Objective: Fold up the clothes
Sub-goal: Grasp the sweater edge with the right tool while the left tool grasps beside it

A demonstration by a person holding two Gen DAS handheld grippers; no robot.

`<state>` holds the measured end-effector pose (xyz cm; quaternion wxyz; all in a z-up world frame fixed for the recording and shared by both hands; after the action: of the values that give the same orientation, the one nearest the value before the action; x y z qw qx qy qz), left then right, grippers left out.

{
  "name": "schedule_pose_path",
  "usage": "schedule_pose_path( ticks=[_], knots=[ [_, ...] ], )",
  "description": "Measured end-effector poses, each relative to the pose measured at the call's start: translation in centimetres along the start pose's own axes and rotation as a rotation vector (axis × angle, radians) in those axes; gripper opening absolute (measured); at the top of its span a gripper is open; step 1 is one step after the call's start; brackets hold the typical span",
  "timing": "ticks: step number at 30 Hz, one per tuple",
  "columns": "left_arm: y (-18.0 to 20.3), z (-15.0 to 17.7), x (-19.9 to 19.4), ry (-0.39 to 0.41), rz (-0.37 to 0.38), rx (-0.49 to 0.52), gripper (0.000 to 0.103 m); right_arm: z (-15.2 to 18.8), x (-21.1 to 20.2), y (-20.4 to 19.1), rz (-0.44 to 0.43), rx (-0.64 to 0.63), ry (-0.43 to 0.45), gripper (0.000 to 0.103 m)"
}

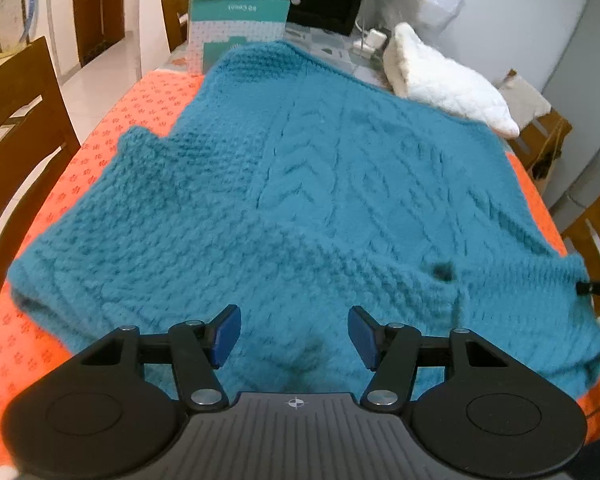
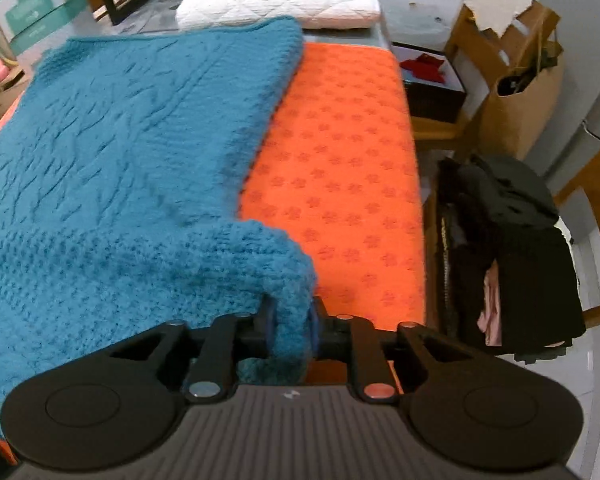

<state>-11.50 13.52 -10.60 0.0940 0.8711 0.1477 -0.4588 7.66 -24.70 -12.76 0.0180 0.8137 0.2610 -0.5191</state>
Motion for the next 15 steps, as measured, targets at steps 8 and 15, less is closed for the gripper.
schedule_pose_path(
  ticks=[8, 15],
  knots=[
    [2.0, 1.6, -1.0, -0.025, 0.128, 0.143, 0.063, -0.4, -4.0, -6.6, -0.127, -0.153, 0.047, 0.053],
    [6.1, 3.2, -1.2, -0.055, 0.265, 0.249, 0.063, 1.4, -2.4, -16.1, -0.346, -0.425, -0.007, 0.053]
  ],
)
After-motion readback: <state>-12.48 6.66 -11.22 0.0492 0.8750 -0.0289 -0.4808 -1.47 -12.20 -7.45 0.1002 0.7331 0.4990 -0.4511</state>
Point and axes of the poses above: each gripper's, at about its wrist camera, not at the fingertips, and x roughly the way its jaws point, y to its right, z to its underside, the point moved 6 cm from there along x, roughly the way its jaws point, and after that the axes turned 10 degrees about -z, right-handed, at the moved point
